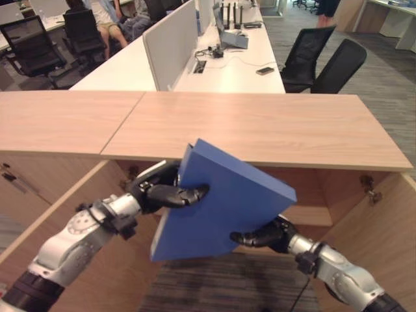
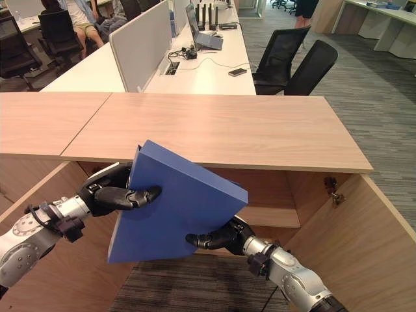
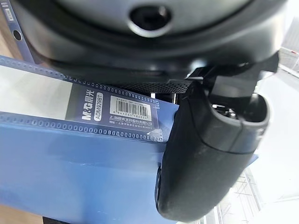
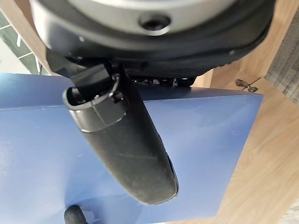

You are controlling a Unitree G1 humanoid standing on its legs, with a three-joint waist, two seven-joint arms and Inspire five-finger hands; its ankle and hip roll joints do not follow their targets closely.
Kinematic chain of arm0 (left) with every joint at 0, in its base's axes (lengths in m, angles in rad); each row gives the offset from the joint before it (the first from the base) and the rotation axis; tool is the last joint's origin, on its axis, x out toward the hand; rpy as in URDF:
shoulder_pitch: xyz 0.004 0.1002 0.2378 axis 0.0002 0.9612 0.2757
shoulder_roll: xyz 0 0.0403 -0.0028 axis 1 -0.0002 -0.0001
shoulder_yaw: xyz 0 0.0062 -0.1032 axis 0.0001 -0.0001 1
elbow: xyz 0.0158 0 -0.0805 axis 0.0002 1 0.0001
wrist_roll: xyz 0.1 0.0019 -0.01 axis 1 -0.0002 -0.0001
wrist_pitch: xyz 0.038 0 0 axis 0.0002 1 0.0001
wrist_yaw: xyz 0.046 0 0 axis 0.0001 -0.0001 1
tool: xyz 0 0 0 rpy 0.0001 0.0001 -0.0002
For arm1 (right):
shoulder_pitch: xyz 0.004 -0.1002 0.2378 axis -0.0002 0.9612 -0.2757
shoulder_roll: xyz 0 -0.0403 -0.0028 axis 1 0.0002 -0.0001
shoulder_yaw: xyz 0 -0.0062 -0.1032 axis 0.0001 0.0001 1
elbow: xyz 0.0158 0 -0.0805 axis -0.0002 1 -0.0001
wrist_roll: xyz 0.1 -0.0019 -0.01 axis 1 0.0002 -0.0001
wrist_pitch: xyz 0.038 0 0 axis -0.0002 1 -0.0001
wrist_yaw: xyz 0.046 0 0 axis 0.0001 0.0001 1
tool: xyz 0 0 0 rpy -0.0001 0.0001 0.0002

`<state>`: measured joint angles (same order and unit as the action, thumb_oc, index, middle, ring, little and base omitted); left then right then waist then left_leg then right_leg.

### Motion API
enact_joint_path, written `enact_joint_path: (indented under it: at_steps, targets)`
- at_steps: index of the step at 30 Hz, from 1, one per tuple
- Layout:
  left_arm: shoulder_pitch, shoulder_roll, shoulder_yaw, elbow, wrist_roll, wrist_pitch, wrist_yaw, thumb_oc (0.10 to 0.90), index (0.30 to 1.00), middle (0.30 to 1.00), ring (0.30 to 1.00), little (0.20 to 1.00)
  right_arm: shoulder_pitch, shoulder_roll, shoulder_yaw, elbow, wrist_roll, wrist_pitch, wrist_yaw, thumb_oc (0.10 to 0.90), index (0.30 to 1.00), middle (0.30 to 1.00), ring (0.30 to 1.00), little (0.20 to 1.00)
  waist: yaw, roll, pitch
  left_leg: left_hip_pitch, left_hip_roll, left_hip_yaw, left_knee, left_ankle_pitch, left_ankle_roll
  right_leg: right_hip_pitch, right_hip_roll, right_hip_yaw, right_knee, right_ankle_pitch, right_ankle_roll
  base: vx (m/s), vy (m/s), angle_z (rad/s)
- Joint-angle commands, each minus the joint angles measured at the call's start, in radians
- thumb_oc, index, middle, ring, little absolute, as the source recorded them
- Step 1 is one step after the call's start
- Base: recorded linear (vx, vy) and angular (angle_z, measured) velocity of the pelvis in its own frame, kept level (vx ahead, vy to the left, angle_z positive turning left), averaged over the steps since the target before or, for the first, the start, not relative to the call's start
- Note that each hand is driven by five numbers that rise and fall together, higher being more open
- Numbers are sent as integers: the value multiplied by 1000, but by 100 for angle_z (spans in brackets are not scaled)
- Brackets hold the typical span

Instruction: Put the empty folder in the office cabinet

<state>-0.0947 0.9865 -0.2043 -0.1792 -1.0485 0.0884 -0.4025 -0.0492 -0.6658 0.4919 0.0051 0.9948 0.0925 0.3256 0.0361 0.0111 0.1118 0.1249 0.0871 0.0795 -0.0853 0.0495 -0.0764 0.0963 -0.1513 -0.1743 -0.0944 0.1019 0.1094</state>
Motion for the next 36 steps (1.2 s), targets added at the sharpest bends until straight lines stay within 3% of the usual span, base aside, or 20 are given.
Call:
enact_joint_path:
  at_steps: [1,10,17,28,35,36]
  targets:
    - [-164,-178,-82,-135,-133,-66,-92,400,300,300,300,300,-303,299,55,-274,177,-172,138,800,900,900,900,900,-2,-10,-36,37,5,-10,-2,-85,-20,72,-29,-26,7,-67,63,0,0,0]
    - [-126,-409,31,-12,-153,-93,-49,400,300,300,300,300,-350,428,-3,-314,197,-226,108,800,900,900,900,900,-1,-11,-41,39,2,-7,-2,-94,-15,74,-28,-19,7,-69,56,0,0,0]
    - [-149,-474,38,87,-138,-107,-26,400,300,300,300,300,-381,471,1,-300,215,-237,91,800,900,900,900,900,-2,-13,-42,41,2,-3,-2,-97,-14,74,-27,-16,7,-70,55,2,3,-2]
    - [-167,-457,31,85,-98,-114,-30,400,300,300,300,300,-388,472,22,-279,216,-223,85,800,900,900,900,900,-4,-15,-46,46,1,-2,-2,-100,-13,75,-27,-13,7,-70,55,2,2,-1]
    - [-168,-379,29,74,-69,-107,-55,400,300,300,300,300,-362,414,44,-253,198,-186,99,800,900,900,900,900,-4,-16,-46,46,0,0,-2,-99,-15,75,-27,-13,7,-69,56,0,0,0]
    - [-160,-328,27,54,-53,-100,-78,400,300,300,300,300,-340,371,56,-244,186,-156,117,800,900,900,900,900,-5,-16,-45,46,-1,1,-2,-98,-16,75,-27,-13,7,-67,58,0,0,0]
